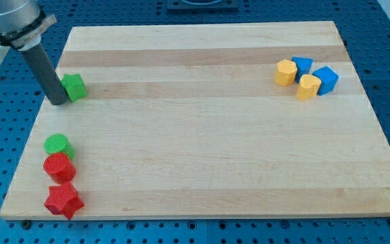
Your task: Push the green star upwards of the board
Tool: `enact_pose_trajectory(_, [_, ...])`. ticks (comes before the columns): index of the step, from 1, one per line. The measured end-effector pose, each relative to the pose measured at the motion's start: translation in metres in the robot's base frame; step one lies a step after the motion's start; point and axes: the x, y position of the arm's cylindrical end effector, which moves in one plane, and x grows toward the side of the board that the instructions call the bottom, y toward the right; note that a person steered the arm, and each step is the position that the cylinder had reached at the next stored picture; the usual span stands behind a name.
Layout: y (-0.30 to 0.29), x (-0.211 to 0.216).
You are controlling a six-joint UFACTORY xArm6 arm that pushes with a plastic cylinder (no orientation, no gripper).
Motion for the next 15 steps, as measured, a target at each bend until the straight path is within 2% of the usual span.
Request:
enact_pose_trajectory(1, [0.003,-0.053])
enact_pose_trajectory(2, [0.003,-0.063])
enact_pose_trajectory(3, [0.008,-0.094])
enact_pose_trajectory(4, [0.008,-0.094])
enact_pose_trajectory(6, [-0.031,-0.067])
enact_pose_trajectory(7, [-0.029,-0.051])
enact_pose_trajectory(8, [0.014,-0.05])
enact_pose_trajectory(10, [0.022,-0.052])
enact_pose_trajectory(11, [0.024,-0.034])
enact_pose_trajectory(12, [0.032,0.006])
enact_pose_trajectory(14, [0.036,-0.045])
enact_pose_trajectory(15, [0.036,-0.045])
